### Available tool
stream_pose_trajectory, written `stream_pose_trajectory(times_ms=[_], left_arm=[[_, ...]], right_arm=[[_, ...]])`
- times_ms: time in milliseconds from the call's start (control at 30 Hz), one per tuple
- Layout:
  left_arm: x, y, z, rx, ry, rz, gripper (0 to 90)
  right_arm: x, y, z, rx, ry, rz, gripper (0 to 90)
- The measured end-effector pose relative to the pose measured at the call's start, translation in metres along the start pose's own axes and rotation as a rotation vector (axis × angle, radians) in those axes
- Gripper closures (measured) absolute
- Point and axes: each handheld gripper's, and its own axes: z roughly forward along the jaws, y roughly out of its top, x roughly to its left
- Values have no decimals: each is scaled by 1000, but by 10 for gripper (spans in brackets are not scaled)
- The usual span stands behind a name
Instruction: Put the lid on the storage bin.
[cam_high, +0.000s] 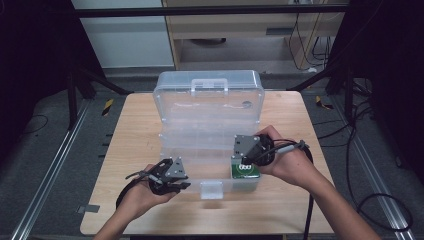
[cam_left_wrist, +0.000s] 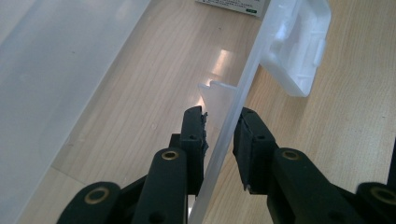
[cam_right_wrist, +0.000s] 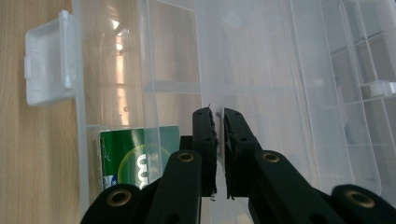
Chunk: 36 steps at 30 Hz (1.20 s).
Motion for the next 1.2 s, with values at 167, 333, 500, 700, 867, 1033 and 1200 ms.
stream_pose_trajectory(times_ms=[167, 333, 500, 700, 867, 1033, 1200], left_arm=[[0, 0, 0, -3, 1, -2, 734], [0, 0, 1, -1, 5, 1, 734], [-4, -1, 1, -1, 0, -49, 732], [-5, -1, 1, -3, 1, -48, 731], [-2, 0, 1, 0, 11, 9, 729], [-3, 0, 1, 3, 15, 13, 728], [-3, 0, 1, 3, 18, 13, 728]], right_arm=[[2, -1, 0, 0, 10, 0, 848], [4, -1, 0, 1, 11, -4, 848], [6, -2, -1, -1, 13, 1, 848], [7, -2, -1, 0, 20, -5, 848], [9, -2, -1, 0, 24, -6, 847], [9, -2, -1, 1, 20, -10, 846], [10, -2, -1, 0, 25, -9, 847]])
